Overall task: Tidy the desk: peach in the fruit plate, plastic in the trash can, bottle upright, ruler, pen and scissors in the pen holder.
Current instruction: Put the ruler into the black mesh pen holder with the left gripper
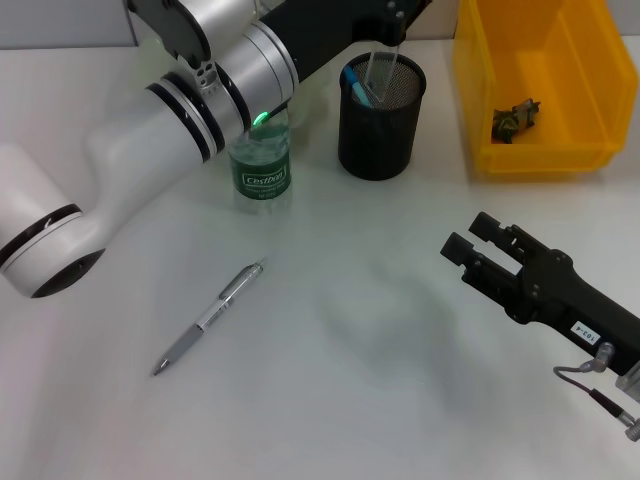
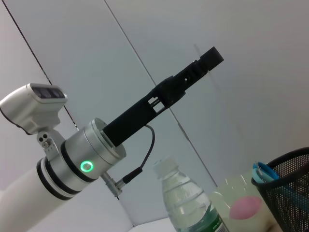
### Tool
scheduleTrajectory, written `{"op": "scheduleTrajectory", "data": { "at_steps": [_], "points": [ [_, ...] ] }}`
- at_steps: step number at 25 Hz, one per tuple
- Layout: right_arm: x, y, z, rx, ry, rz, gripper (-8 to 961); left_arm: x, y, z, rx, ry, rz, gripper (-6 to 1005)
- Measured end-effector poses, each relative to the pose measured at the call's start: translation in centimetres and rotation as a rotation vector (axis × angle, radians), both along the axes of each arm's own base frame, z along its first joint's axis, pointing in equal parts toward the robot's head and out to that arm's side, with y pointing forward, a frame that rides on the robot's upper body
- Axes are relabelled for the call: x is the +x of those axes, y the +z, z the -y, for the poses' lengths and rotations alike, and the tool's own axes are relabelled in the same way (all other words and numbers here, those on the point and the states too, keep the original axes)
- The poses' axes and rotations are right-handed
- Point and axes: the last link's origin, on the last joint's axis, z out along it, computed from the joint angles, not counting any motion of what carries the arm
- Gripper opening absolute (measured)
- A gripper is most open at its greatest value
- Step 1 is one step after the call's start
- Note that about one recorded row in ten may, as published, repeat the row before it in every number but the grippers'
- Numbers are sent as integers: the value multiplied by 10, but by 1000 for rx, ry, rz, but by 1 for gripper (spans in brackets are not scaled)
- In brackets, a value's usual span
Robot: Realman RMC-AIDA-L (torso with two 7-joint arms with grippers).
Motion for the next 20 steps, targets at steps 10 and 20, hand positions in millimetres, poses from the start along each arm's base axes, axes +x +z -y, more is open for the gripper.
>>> {"op": "scheduleTrajectory", "data": {
  "at_steps": [10,20],
  "points": [
    [-2,-1,-4,-3,6,4,715,7,1,-1,-2,-11,15,397],
    [-6,-1,-8,-10,11,-6,714,9,1,-4,3,-5,15,397]
  ]
}}
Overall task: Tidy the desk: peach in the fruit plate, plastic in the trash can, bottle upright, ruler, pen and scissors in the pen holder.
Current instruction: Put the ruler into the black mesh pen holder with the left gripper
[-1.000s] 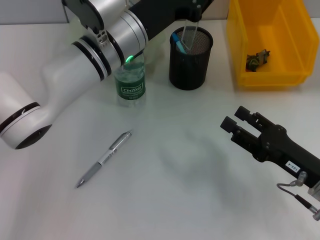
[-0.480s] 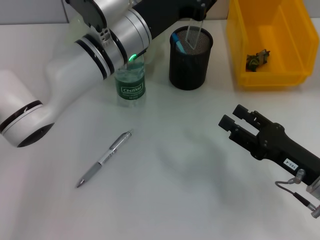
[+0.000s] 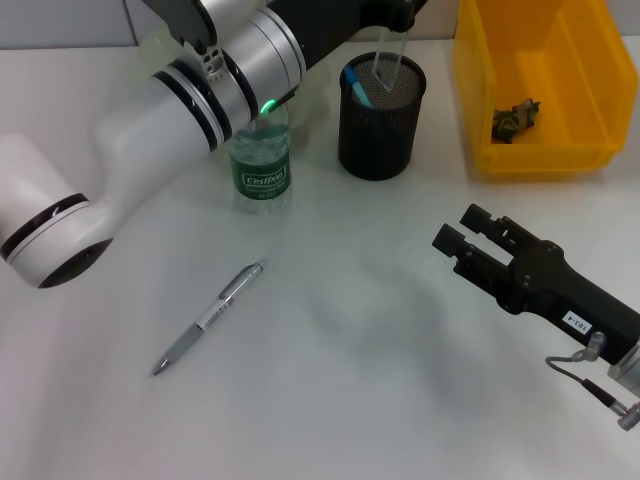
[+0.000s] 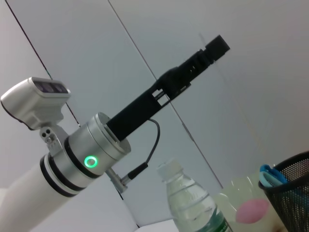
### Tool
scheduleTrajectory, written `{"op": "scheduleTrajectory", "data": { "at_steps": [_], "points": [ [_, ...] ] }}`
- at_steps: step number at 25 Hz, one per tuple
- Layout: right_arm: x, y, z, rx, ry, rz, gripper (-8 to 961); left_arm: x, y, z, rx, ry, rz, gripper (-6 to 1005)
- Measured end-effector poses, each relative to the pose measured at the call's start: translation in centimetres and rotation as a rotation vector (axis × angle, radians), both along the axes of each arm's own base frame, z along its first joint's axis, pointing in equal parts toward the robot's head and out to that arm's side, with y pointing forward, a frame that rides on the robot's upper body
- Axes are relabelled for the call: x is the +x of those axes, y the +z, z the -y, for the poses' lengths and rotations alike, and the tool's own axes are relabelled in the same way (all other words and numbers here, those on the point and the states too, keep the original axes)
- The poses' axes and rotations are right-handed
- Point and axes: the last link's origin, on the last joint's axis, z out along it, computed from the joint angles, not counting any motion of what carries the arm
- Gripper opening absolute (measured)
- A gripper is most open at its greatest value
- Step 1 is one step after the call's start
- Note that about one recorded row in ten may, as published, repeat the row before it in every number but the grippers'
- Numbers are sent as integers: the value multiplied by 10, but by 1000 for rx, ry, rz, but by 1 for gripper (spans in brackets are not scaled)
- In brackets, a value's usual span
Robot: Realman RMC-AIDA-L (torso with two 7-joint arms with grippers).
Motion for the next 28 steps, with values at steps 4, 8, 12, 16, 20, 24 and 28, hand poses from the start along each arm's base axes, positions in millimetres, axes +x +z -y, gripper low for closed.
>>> {"op": "scheduleTrajectory", "data": {
  "at_steps": [4,8,12,16,20,24,28],
  "points": [
    [-3,-1,-3,-4,7,-4,714,-3,-2,-1,-2,16,-15,398],
    [-5,-2,-5,-7,12,-4,713,-4,-3,-2,0,25,-25,398],
    [-5,-2,-7,-9,9,0,712,-4,-3,-3,0,25,-28,398],
    [-5,-2,-7,-9,6,3,712,-4,-3,-3,0,24,-32,398],
    [-4,-2,-8,-3,3,1,711,-3,-3,-3,-1,21,-30,399],
    [-6,-2,-10,-3,8,0,712,-3,-3,-3,-1,19,-29,400],
    [-7,-2,-11,-6,10,-1,712,-3,-3,-3,-1,18,-29,402]
  ]
}}
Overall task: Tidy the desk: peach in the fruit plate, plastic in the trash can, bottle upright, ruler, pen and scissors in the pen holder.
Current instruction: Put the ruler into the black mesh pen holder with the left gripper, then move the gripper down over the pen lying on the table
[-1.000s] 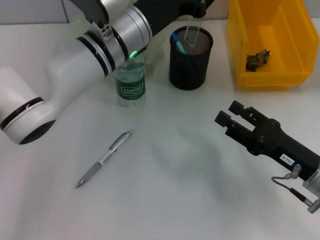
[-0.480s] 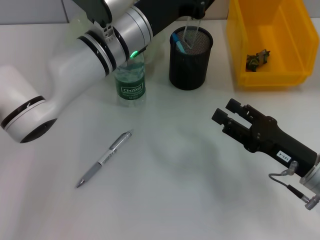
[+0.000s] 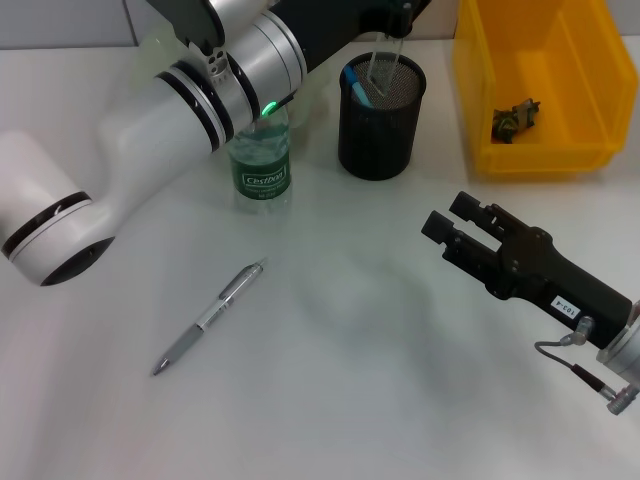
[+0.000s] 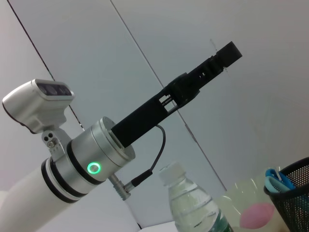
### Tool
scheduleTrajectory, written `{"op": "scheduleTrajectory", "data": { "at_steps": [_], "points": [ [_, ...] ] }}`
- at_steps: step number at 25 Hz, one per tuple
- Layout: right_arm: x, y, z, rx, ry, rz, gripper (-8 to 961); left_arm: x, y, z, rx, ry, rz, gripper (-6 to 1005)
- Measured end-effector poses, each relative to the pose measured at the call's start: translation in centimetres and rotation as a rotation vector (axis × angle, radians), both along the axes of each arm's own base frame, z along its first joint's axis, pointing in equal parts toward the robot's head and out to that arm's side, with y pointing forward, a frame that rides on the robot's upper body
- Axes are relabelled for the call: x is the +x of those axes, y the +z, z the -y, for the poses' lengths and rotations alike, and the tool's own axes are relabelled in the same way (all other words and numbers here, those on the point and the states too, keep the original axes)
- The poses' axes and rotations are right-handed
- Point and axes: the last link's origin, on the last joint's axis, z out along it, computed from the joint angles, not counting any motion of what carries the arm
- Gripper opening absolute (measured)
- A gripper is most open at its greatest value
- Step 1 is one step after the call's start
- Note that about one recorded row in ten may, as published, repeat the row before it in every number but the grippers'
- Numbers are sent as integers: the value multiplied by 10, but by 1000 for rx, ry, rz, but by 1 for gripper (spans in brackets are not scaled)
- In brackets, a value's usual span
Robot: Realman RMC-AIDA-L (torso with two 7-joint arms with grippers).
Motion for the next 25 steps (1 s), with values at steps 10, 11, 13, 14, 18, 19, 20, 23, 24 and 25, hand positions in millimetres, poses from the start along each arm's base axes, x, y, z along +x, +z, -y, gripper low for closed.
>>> {"op": "scheduleTrajectory", "data": {
  "at_steps": [10,11,13,14,18,19,20,23,24,25],
  "points": [
    [-1,0,-1,0,2,0,711,3,-2,2,-7,-18,-5,417],
    [-1,0,-1,0,2,0,712,4,-2,3,-7,-20,-4,424],
    [-1,0,0,0,2,0,712,5,-2,3,-7,-24,-2,437],
    [-1,0,0,0,2,0,713,6,-2,3,-7,-26,-1,444],
    [0,0,0,0,2,0,711,6,-2,3,-7,-26,0,470],
    [0,0,0,0,2,0,711,6,-2,3,-6,-26,0,477],
    [0,0,0,0,2,0,712,6,-2,3,-6,-26,0,477],
    [0,0,0,0,1,0,712,5,-1,3,-5,-22,1,477],
    [0,0,0,0,1,0,712,4,-1,3,-5,-20,1,477],
    [0,0,0,0,1,0,712,3,-1,3,-5,-18,2,477]
  ]
}}
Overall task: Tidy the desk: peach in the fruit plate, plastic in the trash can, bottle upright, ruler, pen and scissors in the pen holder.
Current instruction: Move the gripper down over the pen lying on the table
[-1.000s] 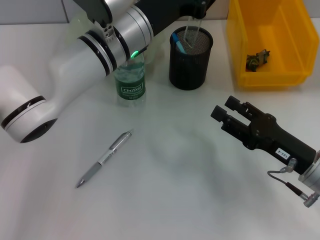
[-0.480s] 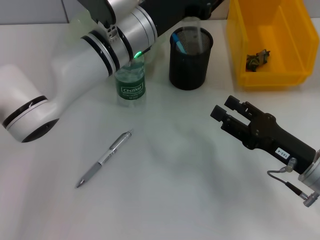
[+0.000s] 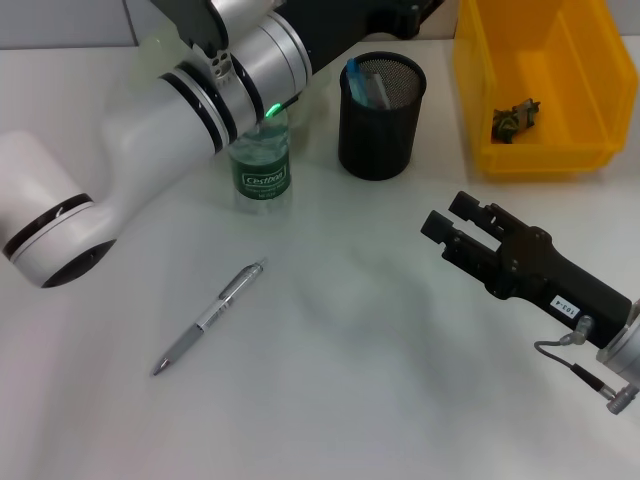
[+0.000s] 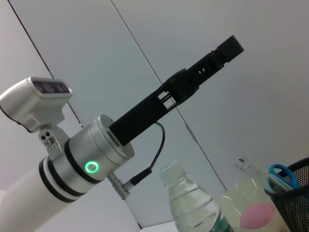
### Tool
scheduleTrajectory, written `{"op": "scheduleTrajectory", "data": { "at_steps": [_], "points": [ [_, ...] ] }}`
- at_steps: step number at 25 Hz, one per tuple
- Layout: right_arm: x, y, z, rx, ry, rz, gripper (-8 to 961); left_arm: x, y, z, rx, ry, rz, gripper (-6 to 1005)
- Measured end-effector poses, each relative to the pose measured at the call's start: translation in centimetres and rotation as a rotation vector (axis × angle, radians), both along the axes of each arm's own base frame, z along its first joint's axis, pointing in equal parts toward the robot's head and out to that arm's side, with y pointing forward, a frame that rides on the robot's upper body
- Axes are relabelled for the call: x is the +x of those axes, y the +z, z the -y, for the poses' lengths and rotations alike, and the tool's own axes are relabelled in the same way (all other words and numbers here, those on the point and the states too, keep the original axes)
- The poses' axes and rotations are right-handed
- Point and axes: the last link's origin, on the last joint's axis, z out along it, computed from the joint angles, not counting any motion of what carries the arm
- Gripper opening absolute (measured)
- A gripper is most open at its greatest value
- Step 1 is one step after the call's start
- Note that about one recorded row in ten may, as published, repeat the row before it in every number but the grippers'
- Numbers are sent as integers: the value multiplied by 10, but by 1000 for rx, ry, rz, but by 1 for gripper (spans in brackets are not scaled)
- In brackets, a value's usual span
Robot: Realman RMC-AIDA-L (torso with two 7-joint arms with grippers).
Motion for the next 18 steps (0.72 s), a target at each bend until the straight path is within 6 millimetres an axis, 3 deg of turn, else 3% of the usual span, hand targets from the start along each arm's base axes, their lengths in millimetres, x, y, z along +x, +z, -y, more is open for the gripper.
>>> {"op": "scheduleTrajectory", "data": {
  "at_steps": [12,18],
  "points": [
    [0,1,-1,3,4,3,713,-10,12,27,-18,-6,66,476],
    [-3,2,-6,4,16,5,712,-22,32,35,-137,32,135,475]
  ]
}}
